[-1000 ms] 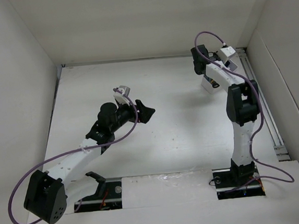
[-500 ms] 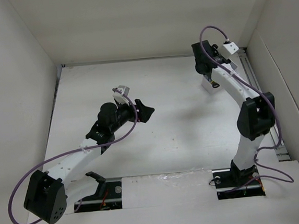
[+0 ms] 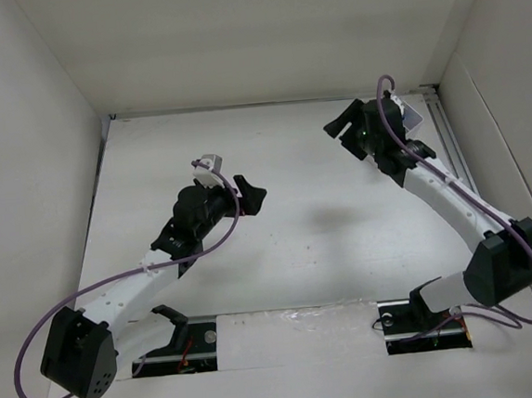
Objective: Sort the stationery into containers
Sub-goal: Reset both arms
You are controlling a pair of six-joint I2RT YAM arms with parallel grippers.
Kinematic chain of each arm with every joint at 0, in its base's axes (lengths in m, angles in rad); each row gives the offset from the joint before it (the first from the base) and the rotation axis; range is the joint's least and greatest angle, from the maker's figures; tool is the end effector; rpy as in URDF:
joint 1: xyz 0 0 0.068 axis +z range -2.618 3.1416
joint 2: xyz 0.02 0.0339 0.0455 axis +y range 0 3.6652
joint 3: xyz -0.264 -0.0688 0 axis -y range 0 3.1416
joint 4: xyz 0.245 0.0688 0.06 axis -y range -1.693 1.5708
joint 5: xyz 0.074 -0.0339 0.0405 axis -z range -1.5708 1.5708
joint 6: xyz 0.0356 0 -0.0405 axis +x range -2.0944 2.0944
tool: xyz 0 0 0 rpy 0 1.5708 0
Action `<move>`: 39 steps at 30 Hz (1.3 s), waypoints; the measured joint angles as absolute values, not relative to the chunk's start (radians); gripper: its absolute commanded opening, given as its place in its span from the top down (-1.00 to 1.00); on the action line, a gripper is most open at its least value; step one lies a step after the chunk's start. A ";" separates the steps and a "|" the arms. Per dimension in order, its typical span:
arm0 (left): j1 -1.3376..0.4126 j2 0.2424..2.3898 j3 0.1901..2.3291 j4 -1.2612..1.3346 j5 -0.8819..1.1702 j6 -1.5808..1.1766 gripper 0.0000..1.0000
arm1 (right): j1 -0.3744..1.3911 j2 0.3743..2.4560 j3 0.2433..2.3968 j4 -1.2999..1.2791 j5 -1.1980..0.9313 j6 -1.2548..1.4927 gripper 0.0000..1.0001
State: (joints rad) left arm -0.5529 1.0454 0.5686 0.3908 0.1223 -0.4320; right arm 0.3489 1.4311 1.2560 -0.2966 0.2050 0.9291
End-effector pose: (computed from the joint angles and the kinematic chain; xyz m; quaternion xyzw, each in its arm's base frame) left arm 0.2034 -0.1306 0.2734 0.0857 0.7316 -0.3587 0.5733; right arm 0.3144 0.1067 0.3419 0.2939 0.7976 0.2398 0.4691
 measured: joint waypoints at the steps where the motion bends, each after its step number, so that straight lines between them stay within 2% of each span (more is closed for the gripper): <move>1: -0.553 1.043 0.569 0.388 0.109 -0.435 -1.00 | 0.353 1.402 1.216 -0.272 0.150 0.922 -0.48; 8: -0.553 1.033 0.566 0.373 -0.005 -0.479 -1.00 | 0.404 1.222 1.021 -0.163 -0.103 0.893 -0.48; 14: -0.539 1.011 0.534 0.345 -0.085 -0.525 -1.00 | 0.474 1.151 0.827 -0.050 -0.190 0.894 -0.48; 21: -0.517 0.952 0.524 0.330 -0.115 -0.537 -1.00 | 0.530 1.156 0.712 -0.028 -0.178 0.893 -0.48; 27: -0.517 0.826 0.435 0.363 -0.175 -0.572 -1.00 | 0.558 1.146 0.672 0.031 -0.113 0.894 -0.50; 39: -0.515 0.912 0.425 0.401 -0.191 -0.581 -1.00 | 0.560 1.157 0.670 0.059 -0.010 0.909 -0.50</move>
State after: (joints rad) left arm -0.5152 0.9119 0.4248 0.4007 -0.1905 -0.5812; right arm 0.5598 1.1572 0.6697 0.0589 -0.0101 0.9089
